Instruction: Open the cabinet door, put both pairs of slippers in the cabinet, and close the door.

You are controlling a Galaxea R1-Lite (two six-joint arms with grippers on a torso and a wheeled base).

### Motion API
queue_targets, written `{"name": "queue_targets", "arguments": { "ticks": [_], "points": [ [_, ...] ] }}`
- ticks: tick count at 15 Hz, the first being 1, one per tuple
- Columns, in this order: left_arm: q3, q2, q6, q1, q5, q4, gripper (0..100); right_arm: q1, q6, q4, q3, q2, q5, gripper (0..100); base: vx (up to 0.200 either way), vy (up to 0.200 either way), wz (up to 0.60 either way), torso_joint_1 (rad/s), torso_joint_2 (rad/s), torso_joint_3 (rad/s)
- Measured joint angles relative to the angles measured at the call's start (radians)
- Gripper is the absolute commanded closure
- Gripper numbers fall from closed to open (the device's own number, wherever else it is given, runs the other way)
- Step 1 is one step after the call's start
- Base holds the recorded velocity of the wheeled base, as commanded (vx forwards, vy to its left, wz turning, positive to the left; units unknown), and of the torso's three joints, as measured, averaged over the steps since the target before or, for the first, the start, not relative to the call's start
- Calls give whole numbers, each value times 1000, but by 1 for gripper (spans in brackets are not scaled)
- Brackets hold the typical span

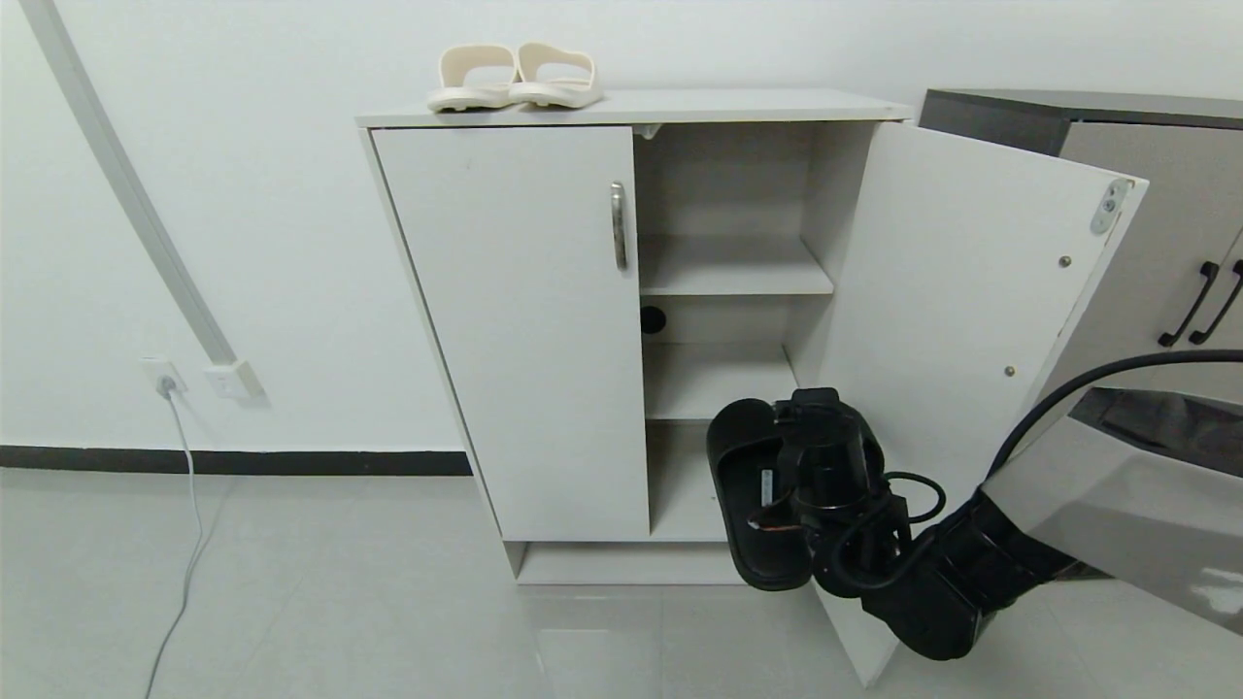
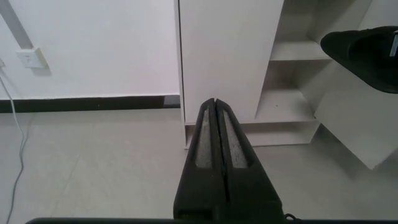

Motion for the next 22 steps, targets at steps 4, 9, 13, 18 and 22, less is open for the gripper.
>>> {"name": "queue_targets", "arguments": {
  "ticks": [4, 9, 13, 18, 22],
  "points": [
    [0, 0, 0, 0, 0, 0, 100, -21, -5, 0, 0, 0, 3, 100, 0, 0, 0, 0, 0, 0],
    [0, 0, 0, 1, 0, 0, 100, -37, -7, 1, 0, 2, 12, 100, 0, 0, 0, 0, 0, 0],
    [0, 0, -2, 0, 0, 0, 100, -37, -7, 0, 0, 2, 13, 100, 0, 0, 0, 0, 0, 0],
    [0, 0, -2, 0, 2, 0, 100, 45, 3, -123, 23, 23, 102, 100, 0, 0, 0, 0, 0, 0],
    [0, 0, -2, 0, 4, 0, 100, 49, 13, -120, 13, 73, 106, 100, 0, 0, 0, 0, 0, 0]
  ]
}}
